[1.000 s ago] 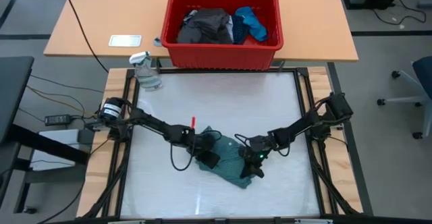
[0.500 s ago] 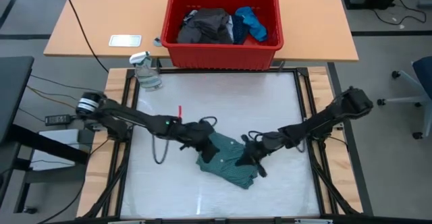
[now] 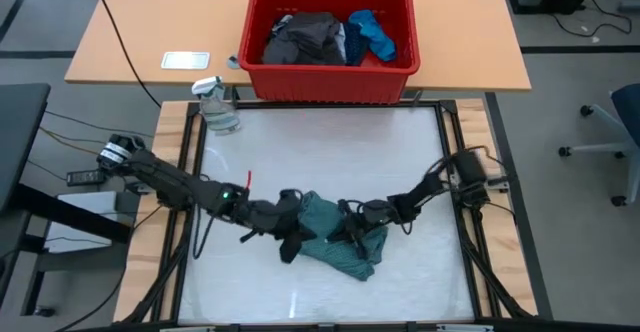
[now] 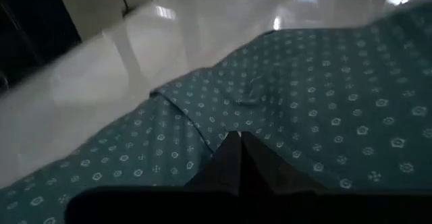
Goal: Fold laundry
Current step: Fold the green shirt
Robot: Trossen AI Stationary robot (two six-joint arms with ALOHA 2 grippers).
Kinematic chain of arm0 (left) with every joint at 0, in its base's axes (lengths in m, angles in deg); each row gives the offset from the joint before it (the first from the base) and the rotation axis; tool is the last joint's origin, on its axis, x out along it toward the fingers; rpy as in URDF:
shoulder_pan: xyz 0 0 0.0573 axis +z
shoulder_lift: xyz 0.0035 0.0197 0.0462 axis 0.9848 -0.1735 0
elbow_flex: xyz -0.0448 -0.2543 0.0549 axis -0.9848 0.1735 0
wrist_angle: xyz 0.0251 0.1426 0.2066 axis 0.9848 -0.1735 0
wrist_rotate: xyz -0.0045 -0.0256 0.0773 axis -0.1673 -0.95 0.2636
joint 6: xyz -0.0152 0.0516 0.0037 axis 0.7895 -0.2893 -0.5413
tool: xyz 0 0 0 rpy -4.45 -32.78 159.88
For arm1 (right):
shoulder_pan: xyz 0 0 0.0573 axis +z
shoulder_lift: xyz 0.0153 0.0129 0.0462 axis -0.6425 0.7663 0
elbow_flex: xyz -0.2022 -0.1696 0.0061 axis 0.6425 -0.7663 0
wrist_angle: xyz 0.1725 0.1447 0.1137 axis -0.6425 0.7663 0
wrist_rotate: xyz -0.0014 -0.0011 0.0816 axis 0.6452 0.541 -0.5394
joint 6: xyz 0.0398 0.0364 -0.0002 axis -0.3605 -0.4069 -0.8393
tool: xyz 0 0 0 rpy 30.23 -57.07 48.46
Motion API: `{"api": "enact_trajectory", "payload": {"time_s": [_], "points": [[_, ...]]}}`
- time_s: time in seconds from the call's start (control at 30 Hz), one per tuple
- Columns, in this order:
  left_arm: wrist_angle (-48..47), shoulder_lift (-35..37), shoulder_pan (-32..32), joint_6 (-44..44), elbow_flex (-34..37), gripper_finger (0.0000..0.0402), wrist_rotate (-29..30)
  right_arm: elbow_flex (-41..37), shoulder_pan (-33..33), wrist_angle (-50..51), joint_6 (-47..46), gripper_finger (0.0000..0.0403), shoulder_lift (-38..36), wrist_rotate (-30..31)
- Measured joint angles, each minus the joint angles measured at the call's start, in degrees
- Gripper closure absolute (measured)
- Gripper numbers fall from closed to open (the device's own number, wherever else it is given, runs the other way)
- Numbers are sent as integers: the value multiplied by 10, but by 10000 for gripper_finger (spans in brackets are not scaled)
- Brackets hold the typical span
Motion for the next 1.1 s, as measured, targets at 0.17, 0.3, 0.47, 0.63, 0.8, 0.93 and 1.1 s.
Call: {"api": "enact_trajectory", "payload": {"time_s": [0.17, 0.3, 0.47, 0.63, 0.8, 0.93, 1.1], "points": [[-23, 0, -35, 36, 0, 389, 23, -6, 3, -182, -29, 396, 102, 26], [-53, 0, -47, 43, 0, 389, 25, -25, 10, -273, -47, 397, 146, 95], [-91, -1, -40, 40, 0, 389, 25, -66, 12, -275, -44, 398, 130, 196], [-114, -1, -14, 4, 0, 389, 18, -123, -19, -274, -28, 398, 92, 269], [-116, -1, 26, -47, 0, 389, -27, -182, -68, -273, -45, 398, 61, 340], [-129, 3, 54, -77, 0, 389, -50, -231, -108, -274, -112, 398, 49, 418], [-142, 13, 72, -104, 0, 389, -56, -286, -123, -274, -184, 398, 46, 566]]}}
